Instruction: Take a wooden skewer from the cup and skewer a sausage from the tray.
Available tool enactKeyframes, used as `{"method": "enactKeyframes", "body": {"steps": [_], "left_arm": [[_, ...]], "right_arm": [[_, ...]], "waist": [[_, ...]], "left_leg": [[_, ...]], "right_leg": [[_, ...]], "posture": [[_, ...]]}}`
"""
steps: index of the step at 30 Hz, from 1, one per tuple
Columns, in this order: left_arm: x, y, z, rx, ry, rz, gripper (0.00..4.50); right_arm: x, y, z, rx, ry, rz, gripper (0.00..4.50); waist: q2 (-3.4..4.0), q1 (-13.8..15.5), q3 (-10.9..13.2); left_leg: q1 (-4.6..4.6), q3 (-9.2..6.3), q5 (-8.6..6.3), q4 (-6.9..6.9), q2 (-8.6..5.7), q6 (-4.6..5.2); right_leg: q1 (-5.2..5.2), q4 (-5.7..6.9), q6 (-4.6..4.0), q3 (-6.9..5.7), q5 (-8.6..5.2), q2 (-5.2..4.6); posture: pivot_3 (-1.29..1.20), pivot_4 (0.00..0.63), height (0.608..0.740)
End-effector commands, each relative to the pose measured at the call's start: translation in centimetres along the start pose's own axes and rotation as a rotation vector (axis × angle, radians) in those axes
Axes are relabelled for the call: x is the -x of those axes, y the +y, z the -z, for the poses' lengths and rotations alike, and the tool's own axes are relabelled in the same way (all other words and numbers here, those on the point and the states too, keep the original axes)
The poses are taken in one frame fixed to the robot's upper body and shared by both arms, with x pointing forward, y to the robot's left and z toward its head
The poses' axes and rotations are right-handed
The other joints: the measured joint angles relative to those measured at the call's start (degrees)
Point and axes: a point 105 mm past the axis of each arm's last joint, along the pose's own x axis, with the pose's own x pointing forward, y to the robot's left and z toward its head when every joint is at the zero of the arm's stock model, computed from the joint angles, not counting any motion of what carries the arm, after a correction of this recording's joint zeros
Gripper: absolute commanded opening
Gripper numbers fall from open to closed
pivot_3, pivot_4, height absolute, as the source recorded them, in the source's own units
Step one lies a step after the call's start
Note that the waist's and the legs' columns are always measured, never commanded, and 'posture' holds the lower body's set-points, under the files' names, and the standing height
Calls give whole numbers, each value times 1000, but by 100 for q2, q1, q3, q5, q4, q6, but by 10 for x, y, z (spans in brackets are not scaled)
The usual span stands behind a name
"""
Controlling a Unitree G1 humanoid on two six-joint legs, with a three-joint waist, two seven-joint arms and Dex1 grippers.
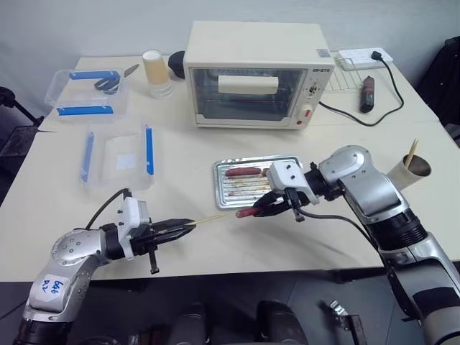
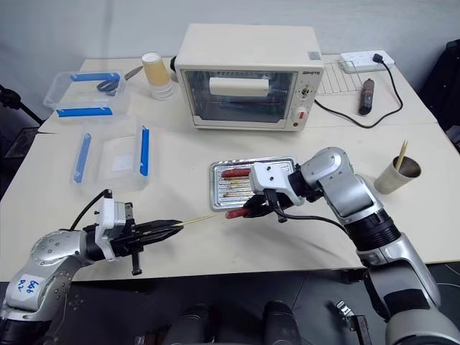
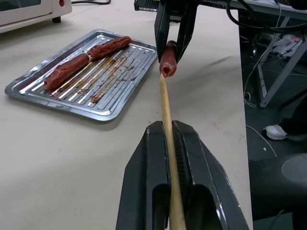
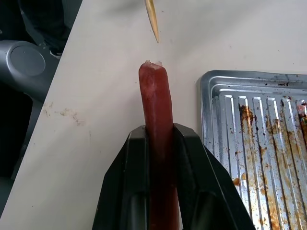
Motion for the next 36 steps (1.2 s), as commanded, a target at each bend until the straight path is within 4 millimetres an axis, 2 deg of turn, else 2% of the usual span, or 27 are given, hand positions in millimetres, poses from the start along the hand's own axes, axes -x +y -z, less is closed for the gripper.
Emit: {"method": "enactKeyframes", "body": {"steps": [1, 18, 36], "left_arm": [[-2, -4, -2, 2, -14, 26, 0], [-11, -7, -1, 22, -36, 60, 0], [-5, -10, 1, 43, -32, 66, 0]], "right_arm": [[2, 5, -7, 30, -10, -20, 651], [-3, 10, -7, 32, -8, -42, 651], [0, 9, 0, 13, 7, -40, 651]], "waist": [[0, 0, 0], [0, 3, 0], [0, 3, 0]], "left_leg": [[0, 0, 0, 0, 0, 0], [0, 0, 0, 2, 0, 0], [0, -1, 0, 3, 0, 0]], "right_leg": [[0, 0, 0, 0, 0, 0], [0, 1, 0, 0, 0, 0], [0, 2, 0, 0, 0, 0]], "posture": [[0, 150, 740], [0, 150, 740], [0, 150, 740]]}}
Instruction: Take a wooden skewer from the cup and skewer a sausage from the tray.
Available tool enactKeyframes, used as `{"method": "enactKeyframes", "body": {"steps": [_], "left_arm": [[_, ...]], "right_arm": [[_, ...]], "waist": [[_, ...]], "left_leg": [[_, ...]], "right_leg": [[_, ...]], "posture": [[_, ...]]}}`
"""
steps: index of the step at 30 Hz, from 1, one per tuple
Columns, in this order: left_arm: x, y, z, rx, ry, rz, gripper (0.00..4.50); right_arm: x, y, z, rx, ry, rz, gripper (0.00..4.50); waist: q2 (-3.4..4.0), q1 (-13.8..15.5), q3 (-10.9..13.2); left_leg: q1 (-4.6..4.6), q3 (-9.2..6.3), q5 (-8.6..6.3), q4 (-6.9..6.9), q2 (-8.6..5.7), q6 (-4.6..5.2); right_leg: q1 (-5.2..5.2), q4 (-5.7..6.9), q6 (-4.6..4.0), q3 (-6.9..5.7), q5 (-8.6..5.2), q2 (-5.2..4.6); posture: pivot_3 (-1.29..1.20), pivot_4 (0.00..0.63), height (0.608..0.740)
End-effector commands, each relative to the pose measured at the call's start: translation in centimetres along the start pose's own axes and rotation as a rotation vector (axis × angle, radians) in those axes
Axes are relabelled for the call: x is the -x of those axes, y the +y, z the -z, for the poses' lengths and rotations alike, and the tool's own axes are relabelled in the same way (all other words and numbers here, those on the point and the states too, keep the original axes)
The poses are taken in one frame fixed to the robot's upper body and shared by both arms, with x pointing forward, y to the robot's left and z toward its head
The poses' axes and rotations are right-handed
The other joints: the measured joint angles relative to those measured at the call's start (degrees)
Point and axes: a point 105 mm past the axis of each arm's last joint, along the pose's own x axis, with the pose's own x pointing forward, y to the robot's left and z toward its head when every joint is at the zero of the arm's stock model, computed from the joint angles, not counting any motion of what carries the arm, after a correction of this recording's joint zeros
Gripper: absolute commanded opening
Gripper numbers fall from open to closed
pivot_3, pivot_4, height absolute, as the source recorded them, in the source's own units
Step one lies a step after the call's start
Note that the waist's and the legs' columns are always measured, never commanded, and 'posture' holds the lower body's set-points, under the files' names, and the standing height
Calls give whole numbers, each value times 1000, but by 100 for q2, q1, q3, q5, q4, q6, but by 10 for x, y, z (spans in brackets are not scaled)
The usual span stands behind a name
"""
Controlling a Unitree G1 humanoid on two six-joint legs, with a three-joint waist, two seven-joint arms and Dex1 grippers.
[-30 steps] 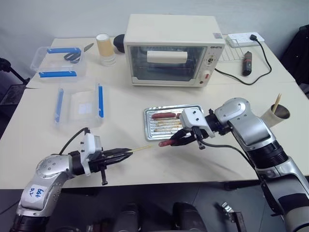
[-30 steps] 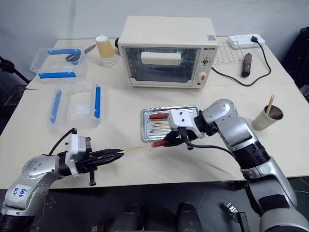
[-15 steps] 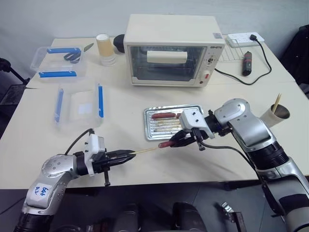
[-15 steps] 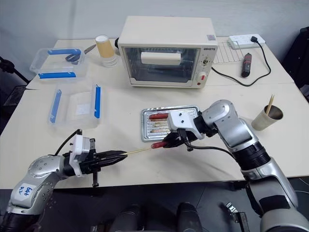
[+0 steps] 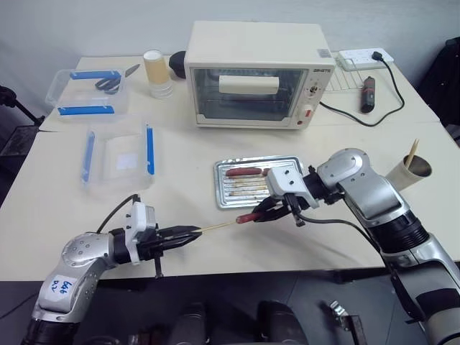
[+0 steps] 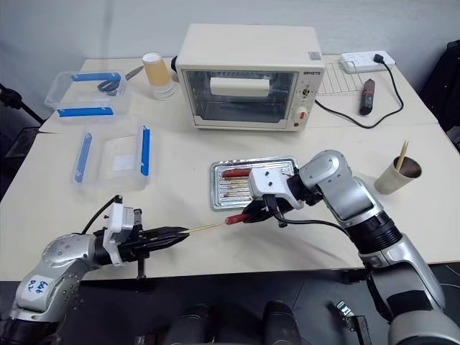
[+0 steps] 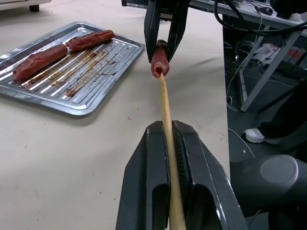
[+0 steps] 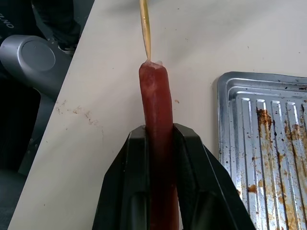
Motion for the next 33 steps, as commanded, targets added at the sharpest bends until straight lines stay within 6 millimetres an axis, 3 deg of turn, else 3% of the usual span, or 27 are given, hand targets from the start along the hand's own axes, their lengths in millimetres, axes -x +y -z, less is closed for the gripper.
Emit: {"method": "enactKeyframes", "body": {"steps": [1, 33], "left_arm": [[2, -2, -7, -18, -23, 11, 0], [-28, -5, -2, -14, 6, 127, 0]], "right_arm": [[4, 2, -2, 9, -7, -7, 651], [-8, 3, -20, 70, -33, -48, 651]], "waist": [[0, 0, 0], [0, 2, 0]], "left_leg": [[0, 0, 0, 0, 0, 0], [0, 2, 0, 2, -1, 0]], "right_leg": [[0, 0, 0, 0, 0, 0], [1, 3, 0, 0, 0, 0]], "posture": [[0, 150, 740], [0, 150, 740]]}}
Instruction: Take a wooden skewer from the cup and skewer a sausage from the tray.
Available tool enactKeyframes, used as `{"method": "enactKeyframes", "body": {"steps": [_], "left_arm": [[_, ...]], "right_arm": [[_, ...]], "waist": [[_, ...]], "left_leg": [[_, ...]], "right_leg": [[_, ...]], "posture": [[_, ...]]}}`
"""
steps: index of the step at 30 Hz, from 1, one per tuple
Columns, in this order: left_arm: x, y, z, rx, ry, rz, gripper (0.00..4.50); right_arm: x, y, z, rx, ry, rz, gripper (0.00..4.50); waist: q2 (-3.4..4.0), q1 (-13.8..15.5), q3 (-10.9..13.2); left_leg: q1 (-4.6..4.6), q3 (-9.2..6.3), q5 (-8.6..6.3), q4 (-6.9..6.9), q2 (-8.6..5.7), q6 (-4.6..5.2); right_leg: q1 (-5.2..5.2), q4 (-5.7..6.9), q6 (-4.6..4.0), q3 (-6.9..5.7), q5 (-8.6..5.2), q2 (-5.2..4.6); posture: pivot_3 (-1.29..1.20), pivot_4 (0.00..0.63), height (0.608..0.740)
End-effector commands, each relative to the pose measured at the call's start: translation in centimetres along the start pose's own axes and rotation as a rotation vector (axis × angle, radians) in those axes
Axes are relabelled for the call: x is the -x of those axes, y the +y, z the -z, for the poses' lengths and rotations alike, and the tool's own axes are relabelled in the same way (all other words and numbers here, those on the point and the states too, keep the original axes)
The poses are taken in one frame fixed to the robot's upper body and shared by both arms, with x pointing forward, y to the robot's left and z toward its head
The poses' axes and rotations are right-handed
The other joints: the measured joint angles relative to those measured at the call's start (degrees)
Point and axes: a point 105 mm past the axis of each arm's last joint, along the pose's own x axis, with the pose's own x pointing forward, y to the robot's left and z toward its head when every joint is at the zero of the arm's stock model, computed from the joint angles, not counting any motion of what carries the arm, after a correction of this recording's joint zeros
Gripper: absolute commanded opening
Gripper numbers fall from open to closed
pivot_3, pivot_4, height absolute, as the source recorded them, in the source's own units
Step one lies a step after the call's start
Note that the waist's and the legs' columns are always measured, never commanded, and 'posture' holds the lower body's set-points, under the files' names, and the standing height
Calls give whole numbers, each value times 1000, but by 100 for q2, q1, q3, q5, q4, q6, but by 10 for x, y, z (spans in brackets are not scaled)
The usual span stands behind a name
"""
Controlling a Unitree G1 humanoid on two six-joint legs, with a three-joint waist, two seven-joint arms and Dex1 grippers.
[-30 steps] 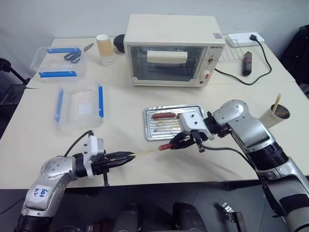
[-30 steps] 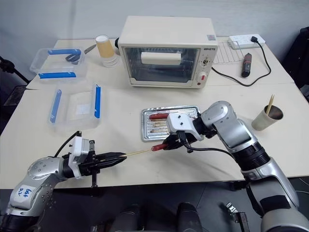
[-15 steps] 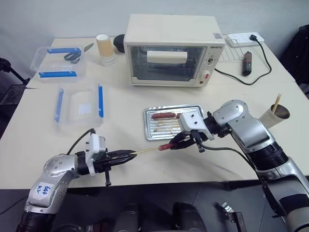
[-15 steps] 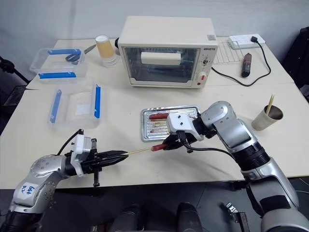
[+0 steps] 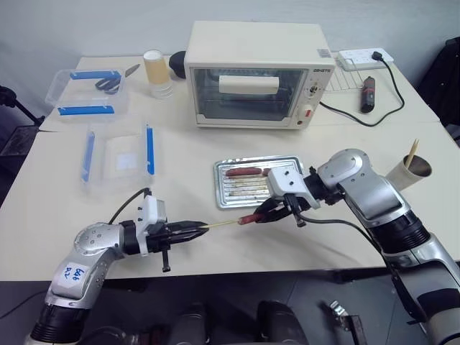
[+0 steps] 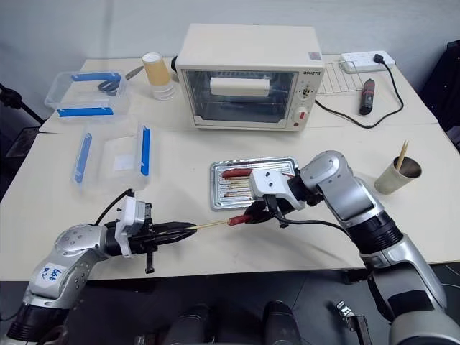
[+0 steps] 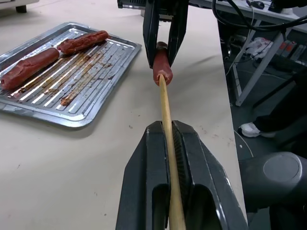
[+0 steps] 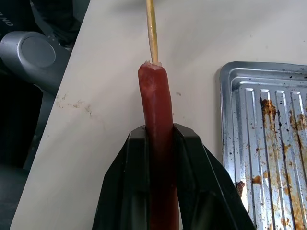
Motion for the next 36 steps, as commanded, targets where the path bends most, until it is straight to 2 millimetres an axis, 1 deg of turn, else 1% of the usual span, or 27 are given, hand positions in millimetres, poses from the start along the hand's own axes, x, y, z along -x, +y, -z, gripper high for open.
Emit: {"method": "enactKeyframes", "body": {"steps": [1, 7, 17, 23, 28, 32, 36], "left_arm": [[-8, -11, -3, -2, -14, 64, 0], [3, -8, -2, 1, 1, 28, 0], [9, -8, -2, 4, 10, 17, 0], [9, -9, -1, 8, 12, 19, 0], [-2, -9, 0, 11, -1, 36, 0], [-21, -7, -1, 6, -6, 72, 0], [-28, -8, 0, 10, 0, 102, 0]], "right_arm": [[-4, 3, -22, 89, -47, -39, 651], [1, -1, -17, 80, -31, -18, 651], [4, -3, -14, 76, -30, -6, 651], [4, -2, -14, 75, -32, -7, 651], [0, -1, -19, 85, -47, -20, 651], [-6, 1, -25, 105, -58, -45, 651], [-7, 0, -26, 113, -56, -51, 651]], "waist": [[0, 0, 0], [0, -2, 0], [0, 2, 0], [0, 5, 0], [0, 6, 0], [-1, 43, 0], [-1, 80, 0]], "left_leg": [[0, 0, 0, 0, 0, 0], [0, -1, 0, 0, 1, 0], [0, -2, 0, 2, 0, 0], [0, -2, 0, 2, 0, 0], [0, -2, 0, 2, 0, 0], [-1, 2, 0, 5, -2, 0], [0, 14, 0, 6, -1, 0]], "right_leg": [[0, 0, 0, 0, 0, 0], [0, 0, 0, 0, 0, 0], [0, 1, 0, 0, 0, 0], [0, 1, 0, 0, 0, 0], [0, 1, 0, 0, 0, 0], [0, 3, 0, -1, 0, 0], [0, 4, 0, 0, 0, 0]], "posture": [[0, 150, 740], [0, 150, 740], [0, 150, 740], [0, 150, 740], [0, 150, 740], [0, 150, 740], [0, 150, 740]]}}
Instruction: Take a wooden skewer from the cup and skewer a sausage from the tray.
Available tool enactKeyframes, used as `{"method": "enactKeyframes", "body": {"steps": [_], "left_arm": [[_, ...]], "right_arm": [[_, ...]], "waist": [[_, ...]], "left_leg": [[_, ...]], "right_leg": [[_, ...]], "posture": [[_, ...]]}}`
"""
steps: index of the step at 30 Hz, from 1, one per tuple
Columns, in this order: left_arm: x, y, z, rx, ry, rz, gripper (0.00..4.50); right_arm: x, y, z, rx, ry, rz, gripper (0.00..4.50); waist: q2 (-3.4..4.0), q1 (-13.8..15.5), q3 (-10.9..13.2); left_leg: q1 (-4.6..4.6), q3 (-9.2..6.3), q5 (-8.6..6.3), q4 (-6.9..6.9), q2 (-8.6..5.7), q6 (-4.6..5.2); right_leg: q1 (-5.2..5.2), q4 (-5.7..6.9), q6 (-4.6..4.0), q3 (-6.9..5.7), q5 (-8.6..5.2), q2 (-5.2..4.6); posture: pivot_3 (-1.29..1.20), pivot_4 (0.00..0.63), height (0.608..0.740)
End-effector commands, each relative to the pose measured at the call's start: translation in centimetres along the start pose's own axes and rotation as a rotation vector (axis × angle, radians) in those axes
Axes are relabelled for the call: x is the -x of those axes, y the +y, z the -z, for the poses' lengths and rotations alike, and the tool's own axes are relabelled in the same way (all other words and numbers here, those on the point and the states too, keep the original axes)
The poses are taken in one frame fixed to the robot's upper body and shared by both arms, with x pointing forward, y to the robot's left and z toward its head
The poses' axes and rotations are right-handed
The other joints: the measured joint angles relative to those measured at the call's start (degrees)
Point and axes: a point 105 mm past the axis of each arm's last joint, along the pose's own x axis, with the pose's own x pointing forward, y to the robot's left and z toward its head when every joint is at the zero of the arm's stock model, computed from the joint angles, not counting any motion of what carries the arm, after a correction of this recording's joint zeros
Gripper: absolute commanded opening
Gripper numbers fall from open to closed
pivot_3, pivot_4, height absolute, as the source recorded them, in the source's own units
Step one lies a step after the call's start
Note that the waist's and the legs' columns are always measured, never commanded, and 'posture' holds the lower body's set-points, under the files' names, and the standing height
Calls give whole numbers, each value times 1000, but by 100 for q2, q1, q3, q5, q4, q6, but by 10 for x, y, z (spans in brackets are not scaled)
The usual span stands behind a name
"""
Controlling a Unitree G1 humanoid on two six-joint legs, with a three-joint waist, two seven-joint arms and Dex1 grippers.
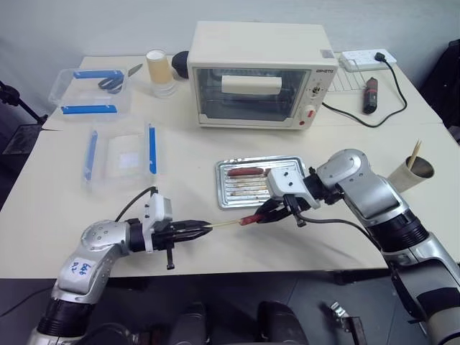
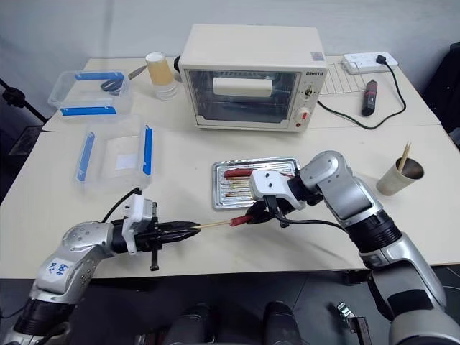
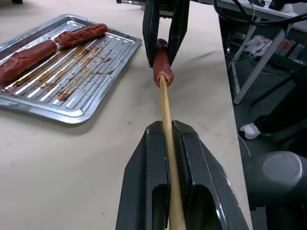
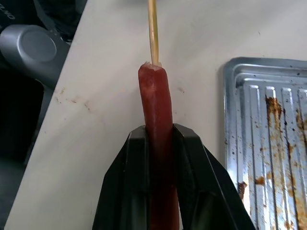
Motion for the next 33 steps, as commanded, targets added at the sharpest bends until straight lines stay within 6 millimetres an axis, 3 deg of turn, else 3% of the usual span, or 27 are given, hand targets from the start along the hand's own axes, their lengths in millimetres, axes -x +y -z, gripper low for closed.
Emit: {"method": "enactKeyframes", "body": {"steps": [1, 19, 27, 33], "left_arm": [[-20, -12, -3, -13, -15, 95, 0], [-59, -8, -20, -32, -80, 173, 0], [-60, -6, -22, -40, -87, 162, 0], [-44, -3, -24, -50, -107, 114, 0]], "right_arm": [[-6, 2, -31, 116, -76, -46, 651], [-8, 4, -38, 129, -95, -60, 651], [-6, 4, -37, 124, -90, -55, 651], [2, 5, -32, 108, -87, -50, 651]], "waist": [[0, 3, 0], [-1, 49, 0], [-2, 48, 0], [-2, 49, 0]], "left_leg": [[0, 1, 0, -1, 0, 0], [-4, 17, 0, 14, 1, 0], [-4, 16, 0, 15, 1, 0], [-4, 16, 0, 18, 1, 0]], "right_leg": [[-1, 0, 0, 0, 0, 0], [1, 4, 0, -3, 0, 2], [1, 5, 0, -3, 0, 2], [1, 5, 0, -2, 0, 1]], "posture": [[0, 150, 740], [0, 150, 740], [0, 150, 740], [0, 150, 740]]}}
